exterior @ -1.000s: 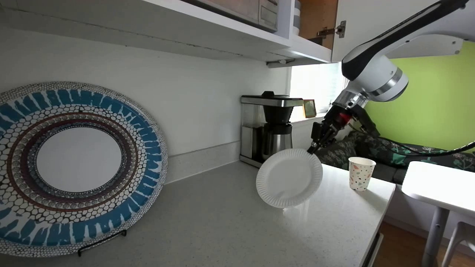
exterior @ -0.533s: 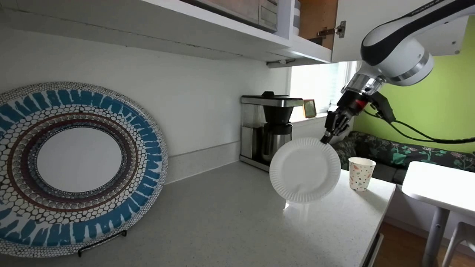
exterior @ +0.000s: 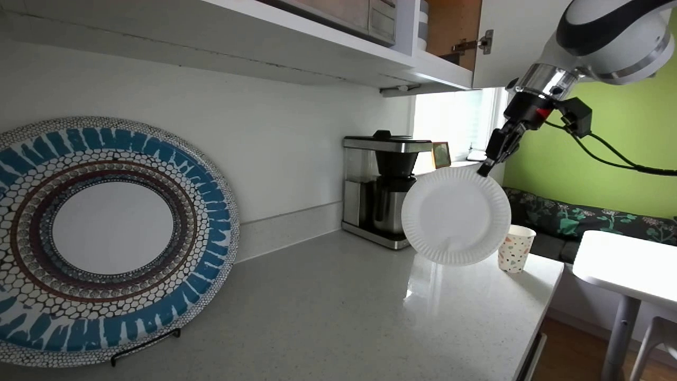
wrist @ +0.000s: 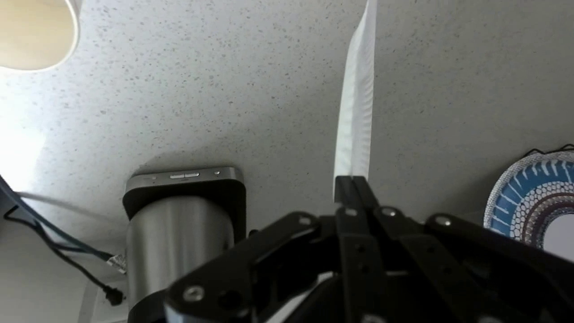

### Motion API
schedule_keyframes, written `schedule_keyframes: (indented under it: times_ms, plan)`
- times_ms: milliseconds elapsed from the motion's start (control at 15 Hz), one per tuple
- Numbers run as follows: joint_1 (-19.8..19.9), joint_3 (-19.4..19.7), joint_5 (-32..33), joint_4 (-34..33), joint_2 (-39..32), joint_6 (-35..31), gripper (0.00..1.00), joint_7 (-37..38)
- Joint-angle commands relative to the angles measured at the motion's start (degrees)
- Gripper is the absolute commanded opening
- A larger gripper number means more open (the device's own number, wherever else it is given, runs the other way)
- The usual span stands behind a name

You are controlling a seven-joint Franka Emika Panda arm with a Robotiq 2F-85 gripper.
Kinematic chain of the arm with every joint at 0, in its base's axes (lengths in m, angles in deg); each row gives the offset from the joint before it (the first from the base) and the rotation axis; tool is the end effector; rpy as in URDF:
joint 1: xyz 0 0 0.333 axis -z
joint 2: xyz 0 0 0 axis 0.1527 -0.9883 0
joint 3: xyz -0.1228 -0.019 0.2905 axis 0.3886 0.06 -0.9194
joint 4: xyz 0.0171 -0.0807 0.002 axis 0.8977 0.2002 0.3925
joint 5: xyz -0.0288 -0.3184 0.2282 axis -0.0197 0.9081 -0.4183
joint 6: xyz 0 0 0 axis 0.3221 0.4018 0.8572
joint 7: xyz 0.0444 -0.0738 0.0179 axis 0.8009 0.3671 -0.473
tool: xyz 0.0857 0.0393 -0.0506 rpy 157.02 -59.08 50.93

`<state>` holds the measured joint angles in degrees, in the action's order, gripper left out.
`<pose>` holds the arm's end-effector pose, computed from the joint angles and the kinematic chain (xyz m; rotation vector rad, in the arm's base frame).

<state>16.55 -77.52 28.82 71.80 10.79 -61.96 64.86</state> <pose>0.3879 -0.1135 0.5665 -2.8571 -0.0674 -0.6035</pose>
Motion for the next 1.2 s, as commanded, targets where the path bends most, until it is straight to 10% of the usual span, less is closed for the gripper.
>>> schedule_keyframes:
  times_ms: [0, 1133]
  plan:
    - [-1.0, 0.3, 6.5, 1.7, 6.8, 1.9, 0.0, 1.4]
    - [-3.2, 0.4, 15.3, 0.1, 17.2, 1.0, 0.01, 6.7]
